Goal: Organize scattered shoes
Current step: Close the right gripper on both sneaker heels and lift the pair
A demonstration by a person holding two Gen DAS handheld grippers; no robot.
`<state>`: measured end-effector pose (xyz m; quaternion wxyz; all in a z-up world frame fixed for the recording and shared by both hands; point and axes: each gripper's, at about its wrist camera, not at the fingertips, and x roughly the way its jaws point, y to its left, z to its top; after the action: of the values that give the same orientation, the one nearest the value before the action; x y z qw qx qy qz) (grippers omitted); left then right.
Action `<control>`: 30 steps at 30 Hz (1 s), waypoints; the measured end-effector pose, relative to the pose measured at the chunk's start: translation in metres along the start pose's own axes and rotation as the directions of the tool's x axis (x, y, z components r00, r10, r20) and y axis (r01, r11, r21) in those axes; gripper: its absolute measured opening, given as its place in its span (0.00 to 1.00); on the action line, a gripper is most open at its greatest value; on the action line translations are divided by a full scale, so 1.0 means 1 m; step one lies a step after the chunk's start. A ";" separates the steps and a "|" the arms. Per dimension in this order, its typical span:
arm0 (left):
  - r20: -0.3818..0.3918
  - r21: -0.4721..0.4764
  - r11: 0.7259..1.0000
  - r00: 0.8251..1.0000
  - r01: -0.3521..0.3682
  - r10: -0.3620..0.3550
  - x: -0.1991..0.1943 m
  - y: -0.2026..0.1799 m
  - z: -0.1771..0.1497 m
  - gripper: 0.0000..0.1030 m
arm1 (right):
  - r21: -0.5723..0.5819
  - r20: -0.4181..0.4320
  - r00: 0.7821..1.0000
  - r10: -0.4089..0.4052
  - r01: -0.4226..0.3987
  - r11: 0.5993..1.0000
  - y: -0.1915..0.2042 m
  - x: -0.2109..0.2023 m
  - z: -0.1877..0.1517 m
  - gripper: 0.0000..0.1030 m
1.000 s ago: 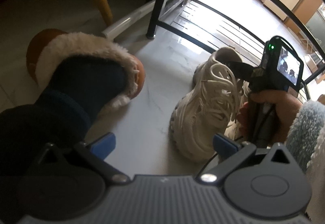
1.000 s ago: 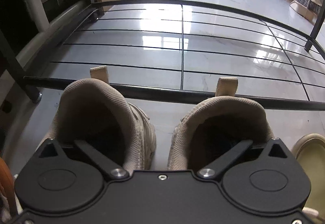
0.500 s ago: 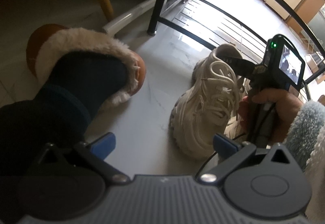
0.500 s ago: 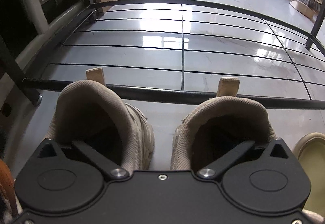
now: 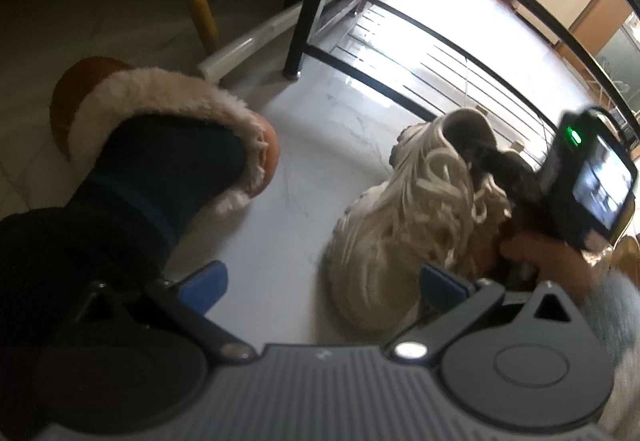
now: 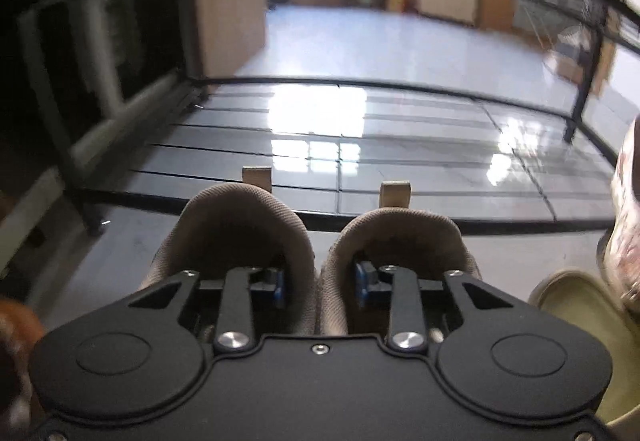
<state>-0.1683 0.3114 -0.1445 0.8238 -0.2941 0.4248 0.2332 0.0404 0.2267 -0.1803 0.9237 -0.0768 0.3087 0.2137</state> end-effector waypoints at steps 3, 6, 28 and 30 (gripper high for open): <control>-0.004 0.000 1.000 1.000 -0.001 0.001 0.001 0.000 -0.001 0.99 | -0.050 0.121 0.992 0.041 -0.035 0.998 -0.001 -0.042 -0.008 0.29; 0.005 -0.001 1.000 1.000 -0.006 0.006 0.000 -0.001 -0.002 0.99 | -0.054 0.197 0.978 0.064 -0.054 0.997 -0.003 -0.078 -0.012 0.29; 0.090 -0.044 0.999 0.996 0.024 -0.020 -0.017 0.007 0.007 0.99 | -0.045 0.489 0.869 0.082 -0.069 0.997 -0.031 -0.125 0.209 0.29; 0.091 -0.054 0.998 0.996 0.028 -0.023 -0.018 0.008 0.008 0.99 | -0.045 0.479 0.877 0.048 -0.030 0.999 -0.024 -0.108 0.222 0.29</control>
<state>-0.1784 0.3205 -0.1277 0.8367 -0.3112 0.3766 0.2473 0.0930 0.2282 0.0618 0.9653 -0.0321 0.0678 0.2501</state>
